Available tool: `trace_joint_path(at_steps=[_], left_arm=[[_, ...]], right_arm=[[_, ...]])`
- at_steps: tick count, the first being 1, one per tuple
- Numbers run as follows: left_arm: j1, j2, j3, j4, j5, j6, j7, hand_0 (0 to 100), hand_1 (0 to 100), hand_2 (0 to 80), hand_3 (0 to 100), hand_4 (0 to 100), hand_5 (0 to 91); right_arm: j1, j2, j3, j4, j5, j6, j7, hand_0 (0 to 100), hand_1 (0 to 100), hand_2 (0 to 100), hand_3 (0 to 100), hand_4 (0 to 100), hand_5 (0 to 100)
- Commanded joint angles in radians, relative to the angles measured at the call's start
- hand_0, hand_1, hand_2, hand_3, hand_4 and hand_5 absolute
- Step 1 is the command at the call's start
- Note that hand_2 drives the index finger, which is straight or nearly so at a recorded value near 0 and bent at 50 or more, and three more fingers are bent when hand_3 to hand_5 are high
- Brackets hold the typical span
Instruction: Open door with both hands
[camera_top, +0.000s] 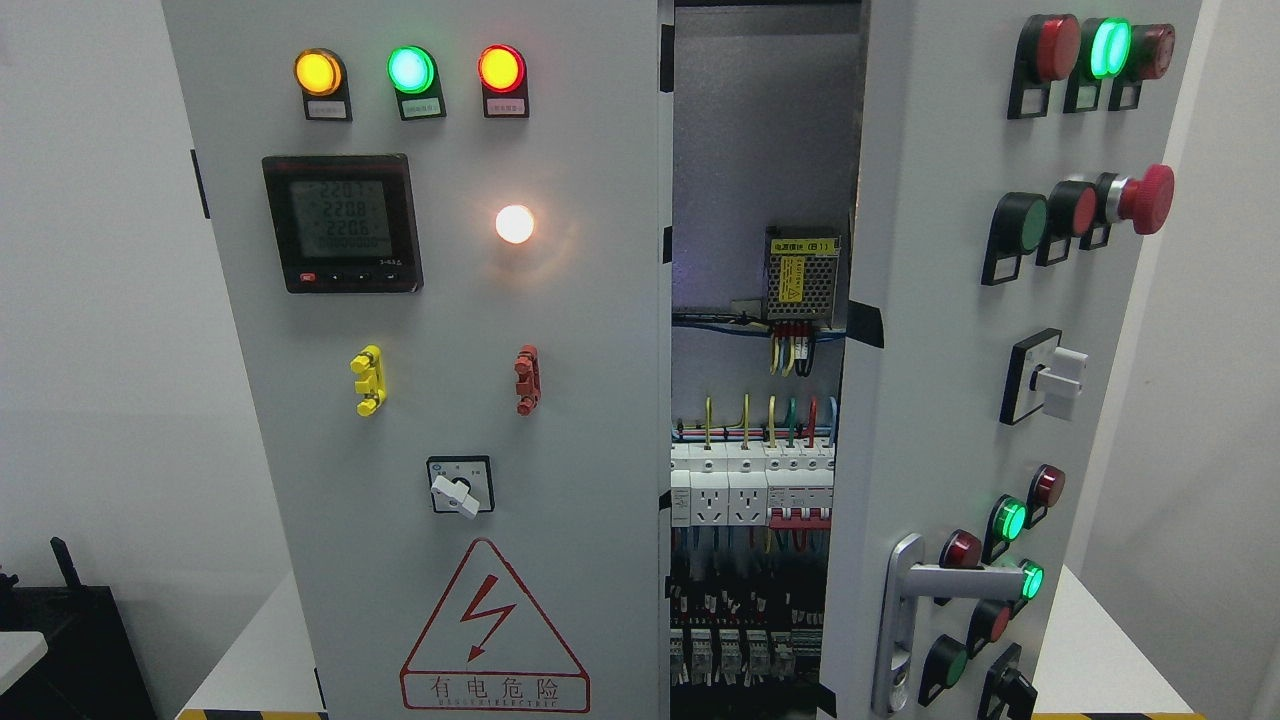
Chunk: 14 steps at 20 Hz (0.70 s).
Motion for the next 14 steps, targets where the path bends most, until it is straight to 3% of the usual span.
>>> trace_joint_path(at_steps=[1, 7, 14], left_arm=[[0.008, 0.147, 0.075, -0.315, 0.12, -0.001, 0.005, 0, 0, 0.0, 0, 4, 0.0], [-0.064, 0.23, 0.151, -0.329, 0.243, -0.005, 0.001, 0, 0, 0.0, 0, 4, 0.0], [-0.094, 0.316, 0.176, -0.369, 0.402, -0.02, -0.081, 0, 0, 0.0, 0, 4, 0.0]], right_arm=[[0.0, 0.0, 0.001, 0.0, 0.0, 0.001, 0.0, 0, 0, 0, 0, 0, 0], [0.0, 0.0, -0.001, -0.001, 0.0, 0.001, 0.0, 0, 0, 0, 0, 0, 0], [0.0, 0.001, 0.001, -0.001, 0.0, 0.001, 0.0, 0, 0, 0, 0, 0, 0]])
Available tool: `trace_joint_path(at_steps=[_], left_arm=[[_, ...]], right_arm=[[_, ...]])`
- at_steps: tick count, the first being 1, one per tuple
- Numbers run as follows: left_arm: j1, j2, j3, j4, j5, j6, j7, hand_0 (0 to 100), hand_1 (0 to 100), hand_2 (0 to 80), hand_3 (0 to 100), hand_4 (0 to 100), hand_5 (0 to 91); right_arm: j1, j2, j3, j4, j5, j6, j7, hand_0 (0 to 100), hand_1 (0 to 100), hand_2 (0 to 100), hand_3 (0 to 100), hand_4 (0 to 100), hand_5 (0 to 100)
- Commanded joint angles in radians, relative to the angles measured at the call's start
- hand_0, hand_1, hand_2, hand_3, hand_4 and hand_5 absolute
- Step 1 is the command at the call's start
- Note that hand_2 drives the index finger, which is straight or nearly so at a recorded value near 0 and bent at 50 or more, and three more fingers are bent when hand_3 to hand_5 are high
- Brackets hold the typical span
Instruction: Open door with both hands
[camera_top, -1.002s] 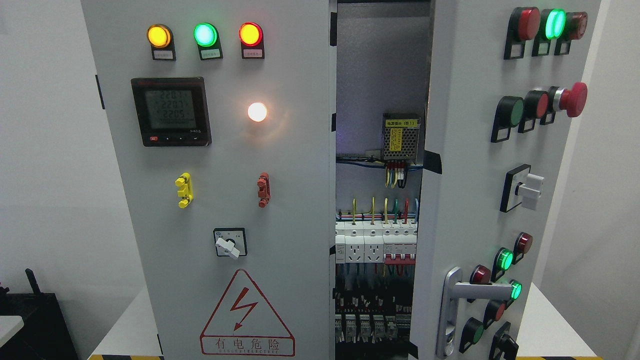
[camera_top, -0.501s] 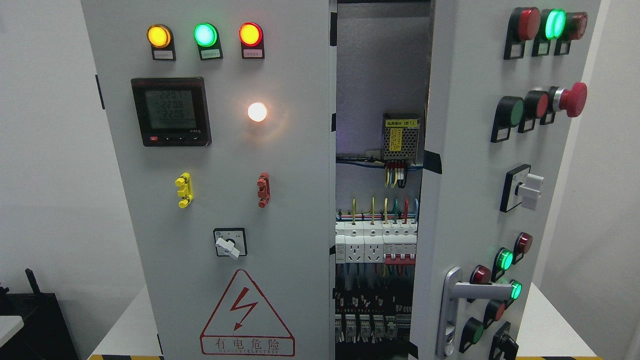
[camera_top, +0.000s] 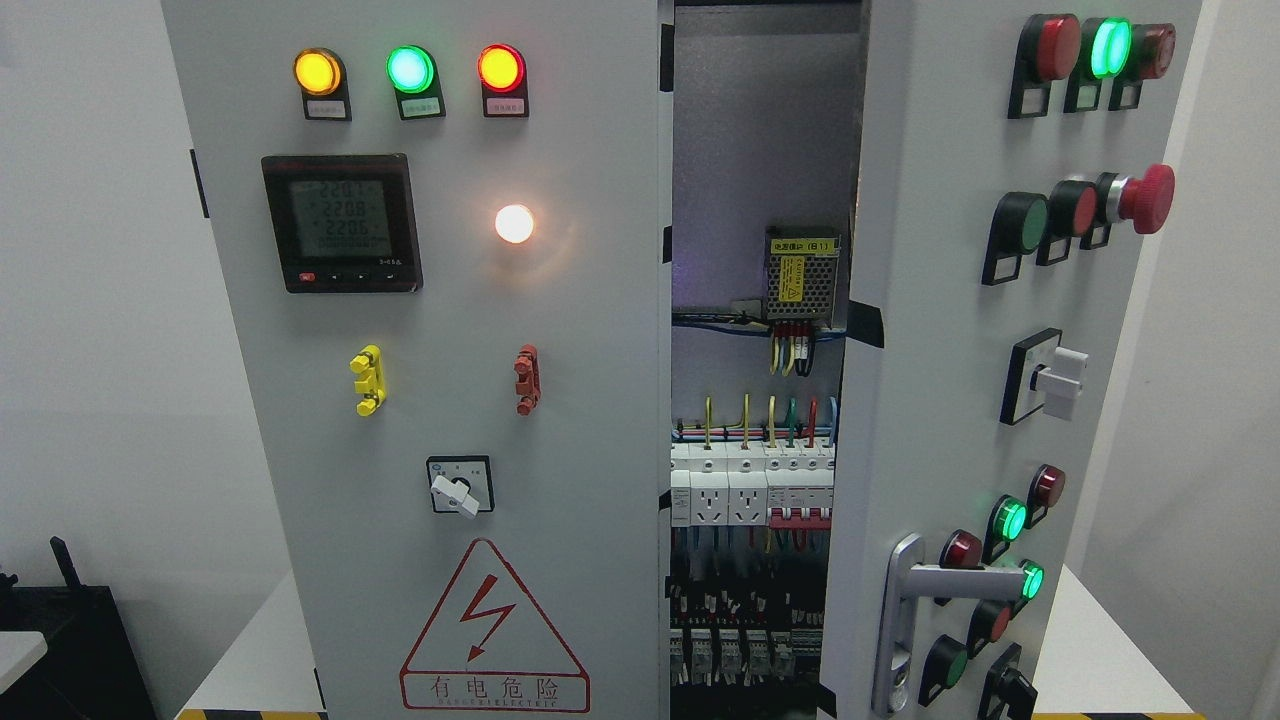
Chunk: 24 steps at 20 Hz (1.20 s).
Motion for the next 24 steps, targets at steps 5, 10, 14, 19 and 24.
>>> trace_joint_path(at_steps=[5, 10, 14, 19, 24], left_arm=[[-0.1, 0.132, 0.076, -0.125, 0.156, -0.006, -0.063, 0, 0, 0.0, 0, 4, 0.0], [-0.145, 0.137, 0.069, -0.122, 0.254, -0.004, -0.106, 0, 0, 0.0, 0, 4, 0.0], [-0.15, 0.137, 0.062, -0.123, 0.263, -0.004, -0.184, 0, 0, 0.0, 0, 4, 0.0], [-0.153, 0.166, 0.03, -0.129, 0.263, -0.004, -0.181, 0, 0, 0.0, 0, 4, 0.0], [-0.18, 0.169, -0.039, -0.137, 0.262, 0.003, -0.178, 0, 0, 0.0, 0, 4, 0.0]], right_arm=[[0.0, -0.001, -0.001, 0.001, 0.0, 0.001, 0.0, 0, 0, 0, 0, 0, 0], [0.0, -0.001, 0.001, 0.001, 0.0, 0.001, 0.0, 0, 0, 0, 0, 0, 0], [0.0, 0.001, -0.001, -0.001, 0.0, 0.001, 0.0, 0, 0, 0, 0, 0, 0], [0.0, -0.001, 0.001, 0.001, 0.0, 0.001, 0.0, 0, 0, 0, 0, 0, 0], [0.0, -0.001, 0.001, 0.001, 0.0, 0.001, 0.0, 0, 0, 0, 0, 0, 0]])
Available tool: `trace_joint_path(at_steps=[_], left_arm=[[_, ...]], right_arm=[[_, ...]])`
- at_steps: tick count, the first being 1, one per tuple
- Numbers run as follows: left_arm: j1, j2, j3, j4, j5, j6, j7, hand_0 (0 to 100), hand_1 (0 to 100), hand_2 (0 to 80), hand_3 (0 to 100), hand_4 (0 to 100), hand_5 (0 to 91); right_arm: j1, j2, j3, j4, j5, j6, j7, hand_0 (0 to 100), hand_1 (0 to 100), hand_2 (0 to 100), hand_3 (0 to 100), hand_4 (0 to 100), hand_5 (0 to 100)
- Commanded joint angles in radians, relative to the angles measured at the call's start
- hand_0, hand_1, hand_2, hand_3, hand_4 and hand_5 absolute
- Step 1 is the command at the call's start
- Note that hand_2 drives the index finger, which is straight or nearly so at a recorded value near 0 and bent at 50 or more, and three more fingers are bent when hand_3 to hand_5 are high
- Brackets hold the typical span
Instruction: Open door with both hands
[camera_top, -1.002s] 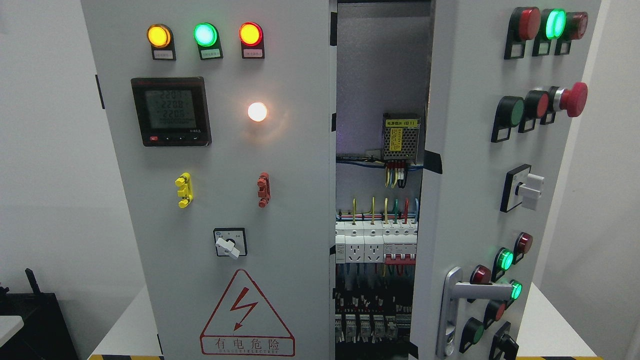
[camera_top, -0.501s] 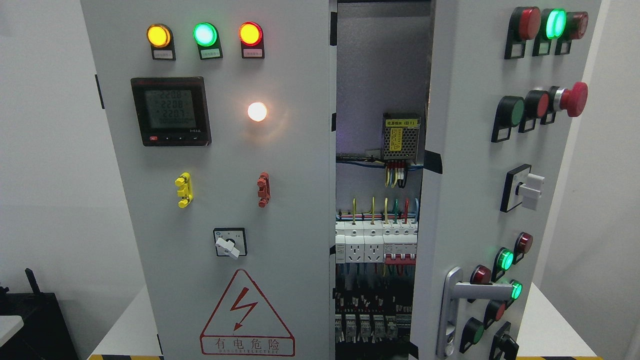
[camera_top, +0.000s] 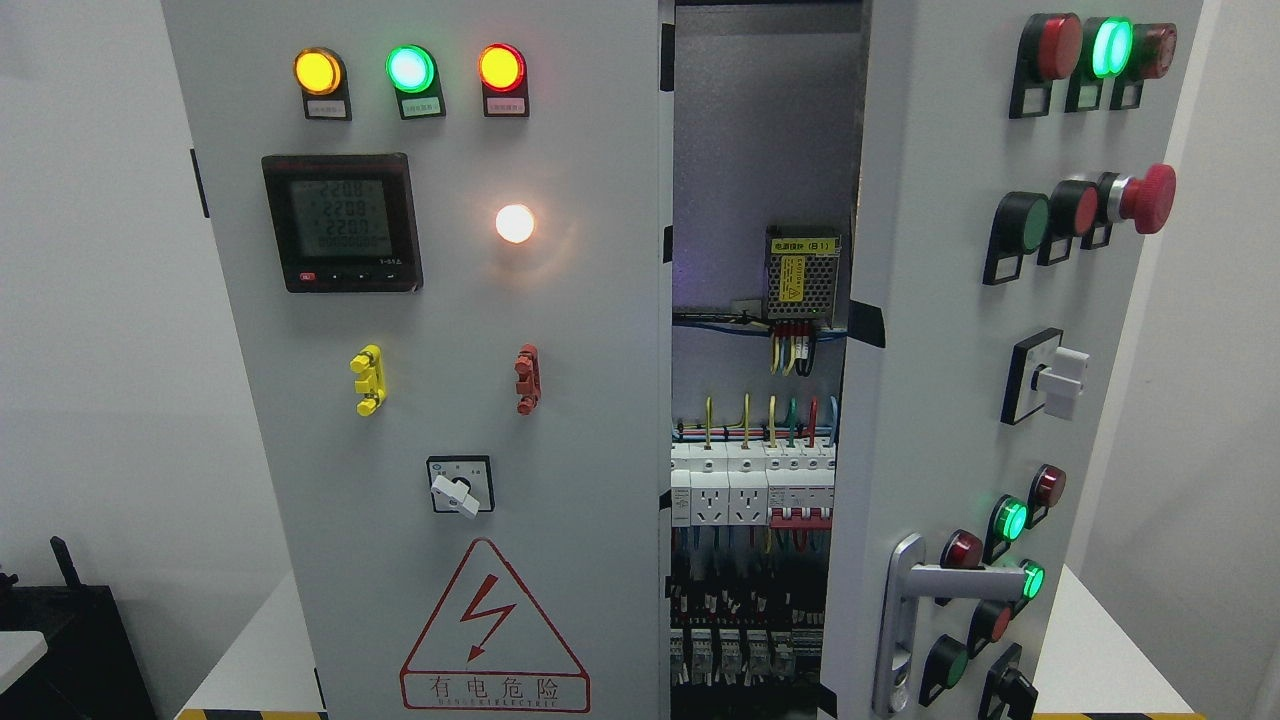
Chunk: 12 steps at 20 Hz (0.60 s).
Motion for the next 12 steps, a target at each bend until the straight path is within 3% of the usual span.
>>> trace_joint_path(at_steps=[1, 7, 12], left_arm=[[-0.032, 0.036, -0.074, -0.026, 0.008, 0.006, 0.0, 0, 0, 0.0, 0, 4, 0.0], [-0.073, 0.047, -0.088, -0.083, 0.012, 0.006, -0.003, 0, 0, 0.0, 0, 4, 0.0], [-0.119, 0.093, -0.153, -0.097, 0.04, 0.007, -0.006, 0, 0, 0.0, 0, 4, 0.0]], right_arm=[[0.0, 0.001, 0.001, 0.0, 0.0, 0.001, 0.0, 0, 0, 0, 0, 0, 0], [0.0, 0.001, -0.001, -0.001, 0.0, 0.001, 0.0, 0, 0, 0, 0, 0, 0], [0.0, 0.0, 0.001, -0.001, 0.0, 0.001, 0.0, 0, 0, 0, 0, 0, 0]])
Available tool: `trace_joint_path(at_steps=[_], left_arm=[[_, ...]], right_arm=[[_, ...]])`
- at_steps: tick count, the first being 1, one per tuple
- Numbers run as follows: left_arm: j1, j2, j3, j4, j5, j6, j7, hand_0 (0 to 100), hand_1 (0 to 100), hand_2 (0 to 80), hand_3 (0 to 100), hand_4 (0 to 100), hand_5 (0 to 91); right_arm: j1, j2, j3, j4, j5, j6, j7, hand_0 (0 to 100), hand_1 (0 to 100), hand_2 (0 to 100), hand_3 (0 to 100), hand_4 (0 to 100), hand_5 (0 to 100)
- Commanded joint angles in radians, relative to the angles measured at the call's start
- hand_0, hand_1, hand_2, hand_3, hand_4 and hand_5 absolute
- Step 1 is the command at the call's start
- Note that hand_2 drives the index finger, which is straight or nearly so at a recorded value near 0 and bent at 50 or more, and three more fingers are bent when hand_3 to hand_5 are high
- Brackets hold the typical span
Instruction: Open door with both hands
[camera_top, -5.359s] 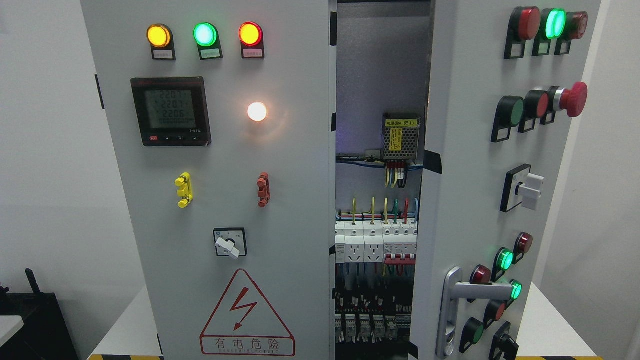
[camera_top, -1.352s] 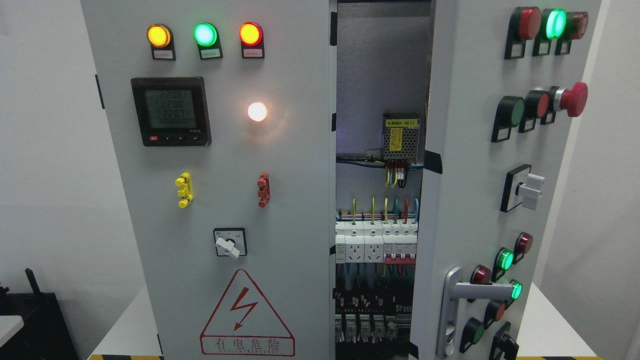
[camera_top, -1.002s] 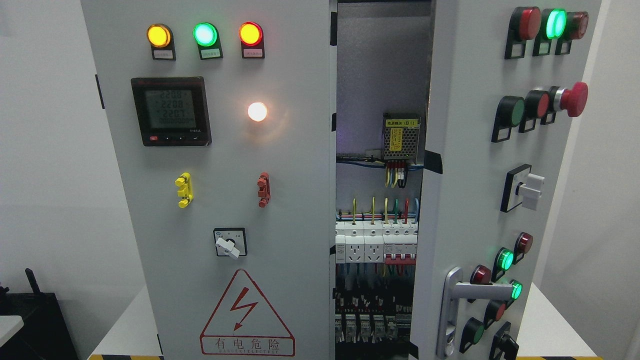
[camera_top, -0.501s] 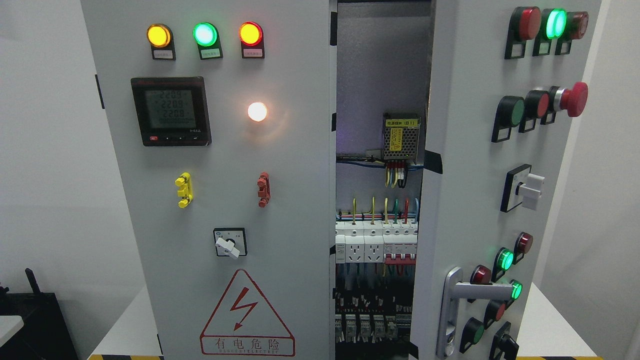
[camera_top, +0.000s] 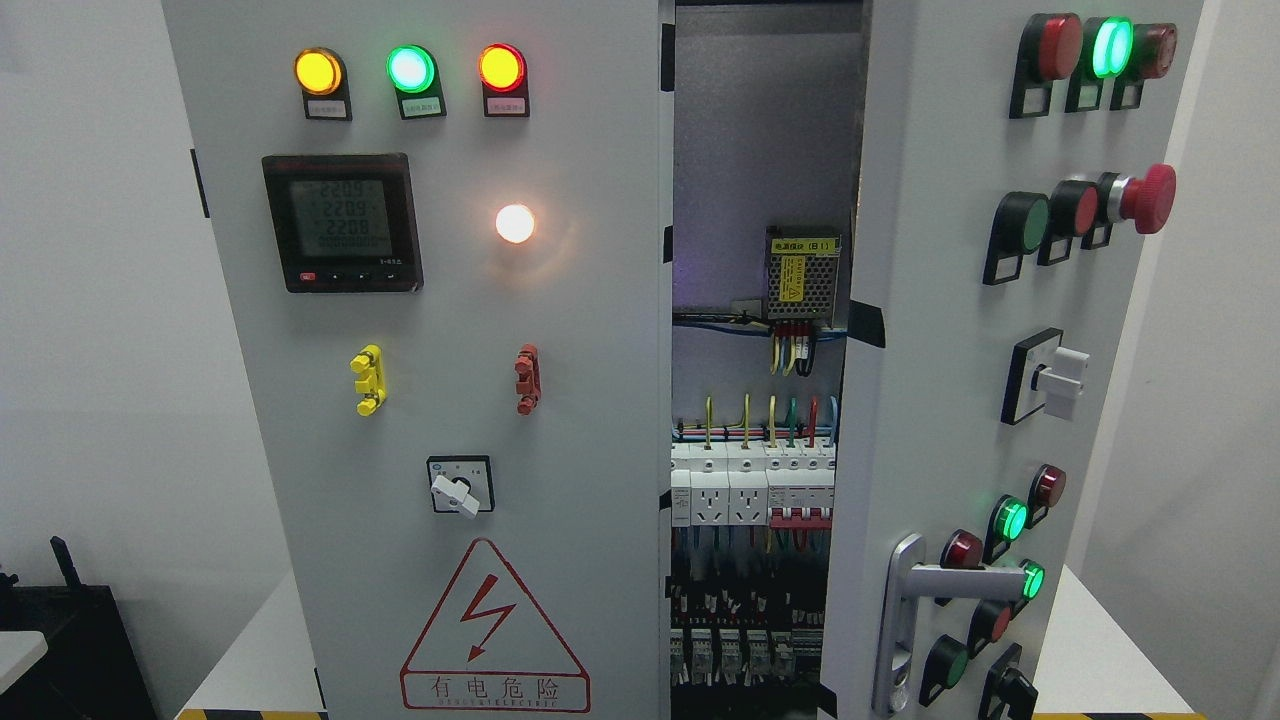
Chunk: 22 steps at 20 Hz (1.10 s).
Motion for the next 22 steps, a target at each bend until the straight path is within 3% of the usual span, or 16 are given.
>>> trace_joint_path(at_steps=[1, 5, 12, 16, 22], left_arm=[[-0.05, 0.06, -0.098, -0.05, 0.019, 0.002, -0.004, 0, 0, 0.0, 0, 4, 0.0], [-0.137, 0.159, -0.19, -0.067, 0.112, 0.002, -0.002, 0, 0, 0.0, 0, 4, 0.0], [-0.283, 0.187, -0.248, -0.069, 0.147, 0.035, -0.001, 0, 0, 0.0, 0, 4, 0.0], [-0.359, 0.256, -0.257, -0.087, 0.253, 0.109, 0.001, 0, 0, 0.0, 0, 4, 0.0], [-0.422, 0.405, -0.262, -0.106, 0.381, 0.104, 0.001, 0, 0, 0.0, 0, 4, 0.0]], right_arm=[[0.0, -0.001, 0.001, 0.001, 0.0, 0.001, 0.0, 0, 0, 0, 0, 0, 0], [0.0, -0.001, 0.001, -0.001, 0.0, 0.001, 0.0, 0, 0, 0, 0, 0, 0], [0.0, -0.001, 0.001, 0.001, 0.0, 0.001, 0.0, 0, 0, 0, 0, 0, 0], [0.0, -0.001, 0.001, 0.001, 0.0, 0.001, 0.0, 0, 0, 0, 0, 0, 0], [0.0, 0.001, 0.001, -0.001, 0.0, 0.001, 0.0, 0, 0, 0, 0, 0, 0]])
